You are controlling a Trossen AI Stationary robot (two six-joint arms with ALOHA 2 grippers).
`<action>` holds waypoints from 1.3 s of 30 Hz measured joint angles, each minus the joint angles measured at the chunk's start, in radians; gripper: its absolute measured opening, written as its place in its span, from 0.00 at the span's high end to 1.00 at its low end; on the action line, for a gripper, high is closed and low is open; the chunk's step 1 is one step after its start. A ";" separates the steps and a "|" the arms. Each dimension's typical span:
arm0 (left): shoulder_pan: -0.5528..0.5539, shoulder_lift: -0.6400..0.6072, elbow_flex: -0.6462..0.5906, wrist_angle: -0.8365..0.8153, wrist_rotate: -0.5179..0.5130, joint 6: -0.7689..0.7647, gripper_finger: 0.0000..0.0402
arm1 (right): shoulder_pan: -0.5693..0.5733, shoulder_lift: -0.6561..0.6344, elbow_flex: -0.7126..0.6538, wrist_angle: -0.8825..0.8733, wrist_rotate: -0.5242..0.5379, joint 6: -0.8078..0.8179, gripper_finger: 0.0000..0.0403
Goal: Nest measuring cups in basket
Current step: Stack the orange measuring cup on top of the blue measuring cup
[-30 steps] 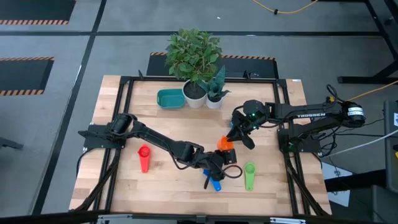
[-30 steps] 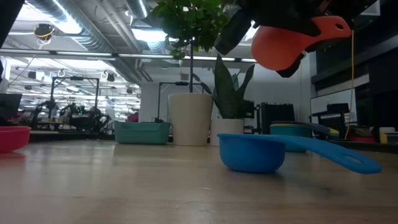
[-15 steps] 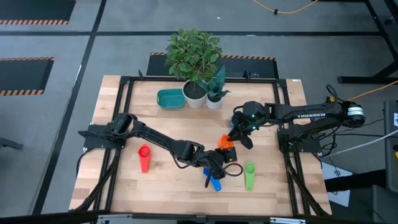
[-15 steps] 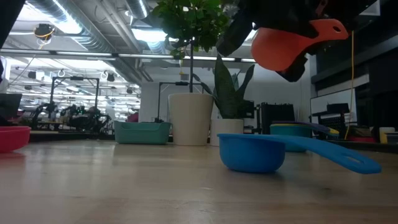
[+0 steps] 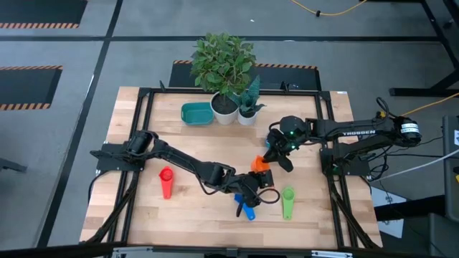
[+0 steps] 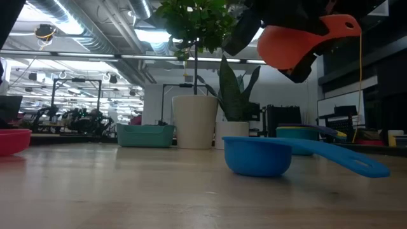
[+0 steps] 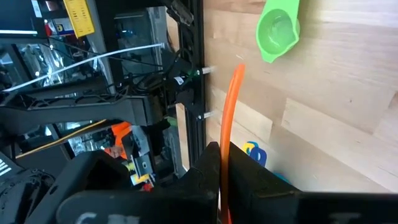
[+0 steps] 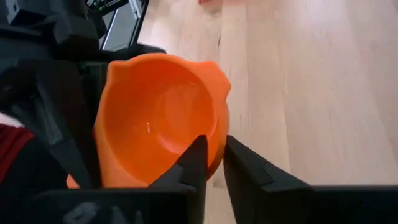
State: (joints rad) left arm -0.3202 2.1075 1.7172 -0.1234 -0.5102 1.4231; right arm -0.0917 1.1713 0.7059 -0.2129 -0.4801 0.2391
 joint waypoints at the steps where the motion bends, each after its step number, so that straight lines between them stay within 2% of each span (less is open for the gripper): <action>1: 0.001 0.000 0.000 0.000 0.000 -0.001 0.99 | 0.000 0.000 0.000 0.007 0.002 0.002 0.92; 4: 0.002 0.001 0.000 0.000 0.001 -0.003 0.96 | 0.000 0.000 0.000 0.024 0.004 0.011 0.97; 15: 0.002 0.001 0.000 0.005 0.002 -0.059 0.85 | 0.001 0.000 -0.001 0.025 0.024 -0.026 0.98; 21: 0.004 0.001 0.000 -0.004 -0.010 -0.073 0.82 | -0.013 0.000 0.000 0.005 0.108 -0.046 0.98; 27: 0.002 0.000 0.000 -0.009 -0.002 -0.112 0.81 | -0.091 0.000 0.000 -0.024 0.123 -0.095 0.98; 39: 0.007 0.000 0.000 -0.018 0.000 -0.148 0.81 | -0.339 0.000 0.000 -0.199 0.124 -0.229 0.97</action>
State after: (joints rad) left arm -0.3136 2.1075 1.7168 -0.1412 -0.5101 1.2755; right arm -0.4309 1.1713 0.7055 -0.4117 -0.3562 0.0104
